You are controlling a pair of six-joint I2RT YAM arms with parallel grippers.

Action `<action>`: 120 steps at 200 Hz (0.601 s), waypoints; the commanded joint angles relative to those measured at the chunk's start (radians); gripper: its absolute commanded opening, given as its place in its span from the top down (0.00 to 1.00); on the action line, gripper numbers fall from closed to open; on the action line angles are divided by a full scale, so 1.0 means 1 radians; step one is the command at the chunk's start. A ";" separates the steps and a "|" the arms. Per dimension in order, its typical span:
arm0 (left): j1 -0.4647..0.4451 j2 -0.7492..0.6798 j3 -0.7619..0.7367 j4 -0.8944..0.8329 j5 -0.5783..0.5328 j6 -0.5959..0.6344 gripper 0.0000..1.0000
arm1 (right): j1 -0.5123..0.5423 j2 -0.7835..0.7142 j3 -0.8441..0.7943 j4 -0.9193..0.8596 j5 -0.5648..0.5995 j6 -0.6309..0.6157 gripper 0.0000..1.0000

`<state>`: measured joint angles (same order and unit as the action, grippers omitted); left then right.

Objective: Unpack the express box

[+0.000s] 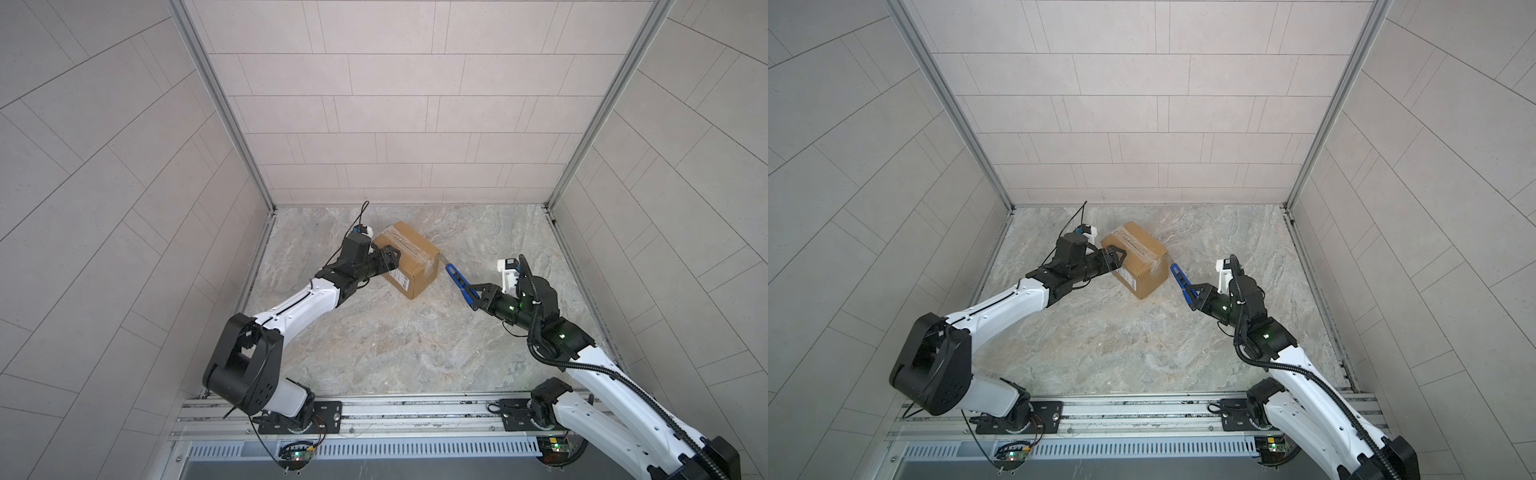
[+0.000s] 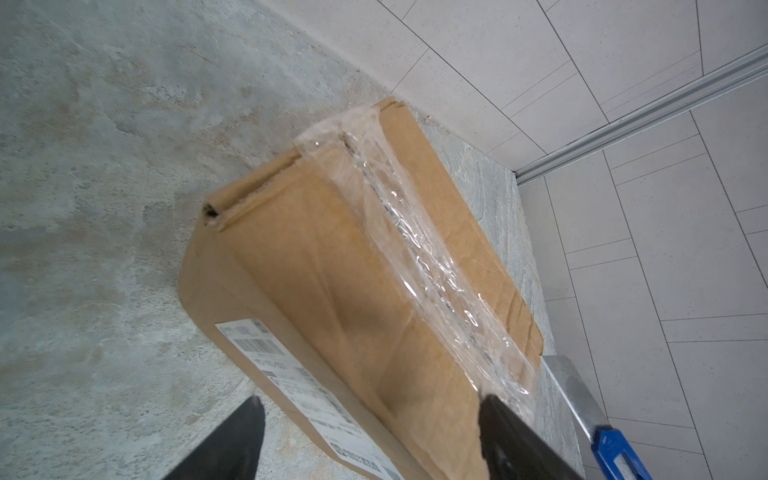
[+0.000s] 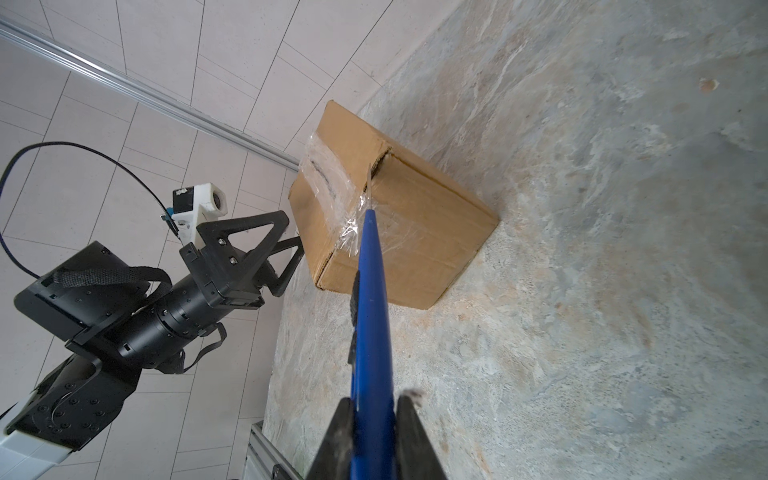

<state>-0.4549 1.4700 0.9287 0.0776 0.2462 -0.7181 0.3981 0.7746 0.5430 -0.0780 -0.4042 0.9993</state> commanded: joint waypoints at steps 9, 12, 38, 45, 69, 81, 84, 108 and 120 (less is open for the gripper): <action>-0.002 0.011 0.007 0.022 0.008 -0.007 0.16 | -0.002 0.002 -0.004 0.030 -0.001 0.015 1.00; -0.002 0.011 0.007 0.023 0.008 -0.010 0.16 | -0.002 0.003 -0.002 0.030 -0.001 0.015 1.00; -0.002 0.013 0.007 0.028 0.011 -0.013 0.16 | -0.002 0.008 -0.004 0.032 -0.001 0.015 1.00; -0.002 0.015 0.007 0.030 0.011 -0.014 0.16 | -0.002 0.009 -0.005 0.032 -0.001 0.016 1.00; -0.002 0.018 0.008 0.034 0.012 -0.018 0.17 | -0.002 0.011 -0.009 0.041 -0.002 0.019 1.00; -0.002 0.019 0.009 0.035 0.013 -0.017 0.17 | -0.002 0.015 -0.006 0.046 -0.005 0.021 1.00; -0.003 0.019 0.008 0.034 0.014 -0.018 0.17 | -0.002 0.016 -0.005 0.047 -0.006 0.021 1.00; -0.002 0.023 0.009 0.036 0.015 -0.020 0.17 | -0.002 0.019 -0.007 0.056 -0.010 0.024 1.00; -0.003 0.024 0.010 0.037 0.015 -0.022 0.17 | -0.002 0.022 -0.008 0.056 -0.013 0.027 1.00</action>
<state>-0.4549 1.4826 0.9287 0.0963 0.2562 -0.7364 0.3981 0.7948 0.5430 -0.0597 -0.4057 1.0073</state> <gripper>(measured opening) 0.832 0.191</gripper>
